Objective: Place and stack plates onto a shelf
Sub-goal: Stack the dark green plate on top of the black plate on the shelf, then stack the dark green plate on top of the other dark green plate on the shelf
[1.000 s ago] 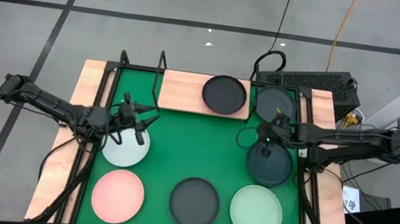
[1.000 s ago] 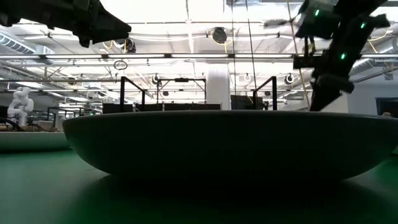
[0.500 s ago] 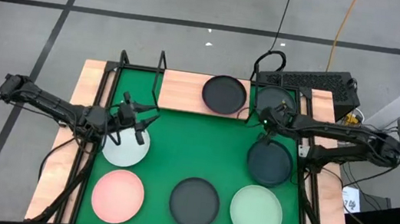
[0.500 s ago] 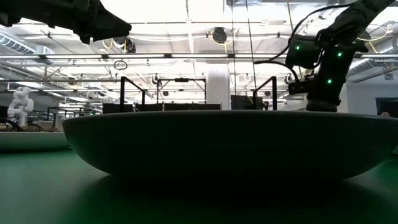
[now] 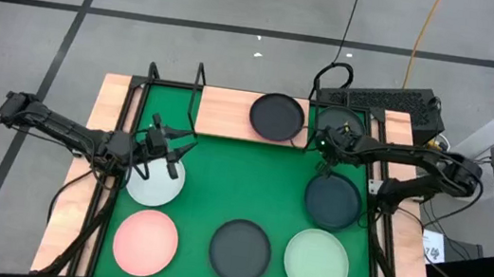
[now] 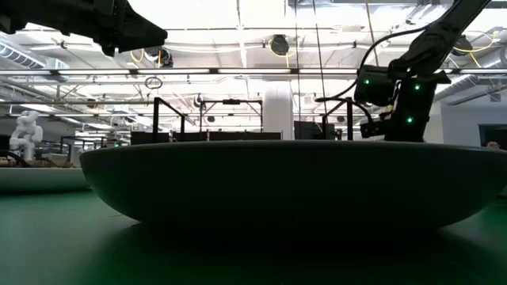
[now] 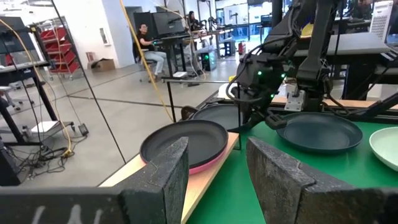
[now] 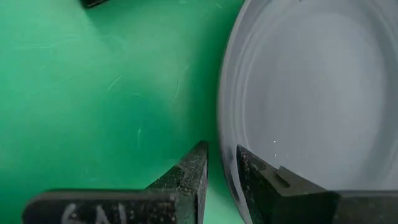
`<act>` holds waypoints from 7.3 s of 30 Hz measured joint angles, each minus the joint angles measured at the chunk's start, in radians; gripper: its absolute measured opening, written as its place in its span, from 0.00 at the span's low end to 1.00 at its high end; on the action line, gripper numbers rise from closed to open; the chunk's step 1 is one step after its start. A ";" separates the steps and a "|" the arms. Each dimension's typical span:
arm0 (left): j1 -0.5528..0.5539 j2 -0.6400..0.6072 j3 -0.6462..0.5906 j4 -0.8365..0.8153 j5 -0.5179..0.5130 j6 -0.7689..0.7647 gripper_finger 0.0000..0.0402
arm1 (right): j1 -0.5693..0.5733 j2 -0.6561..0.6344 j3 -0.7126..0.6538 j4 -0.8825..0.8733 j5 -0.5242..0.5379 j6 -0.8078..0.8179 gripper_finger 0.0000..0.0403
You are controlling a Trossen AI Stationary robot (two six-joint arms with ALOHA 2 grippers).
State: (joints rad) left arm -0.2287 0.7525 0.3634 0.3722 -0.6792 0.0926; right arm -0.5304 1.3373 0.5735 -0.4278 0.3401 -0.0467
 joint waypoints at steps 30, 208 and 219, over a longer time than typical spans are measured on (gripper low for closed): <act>0.000 0.000 0.000 0.049 0.000 -0.050 0.41 | 0.076 -0.360 -0.001 0.000 0.118 0.038 0.00; -0.021 0.915 0.431 -0.295 0.710 -0.763 0.41 | 0.690 -0.569 -0.066 0.786 -0.289 -0.235 0.33; -0.049 0.932 0.430 -0.289 0.733 -0.823 0.41 | 0.690 -0.569 -0.066 0.752 -0.286 -0.247 0.33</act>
State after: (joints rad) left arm -0.2776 1.6840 0.7933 0.0836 0.0541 -0.7306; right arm 0.1593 0.7685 0.5072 0.3238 0.0540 -0.2939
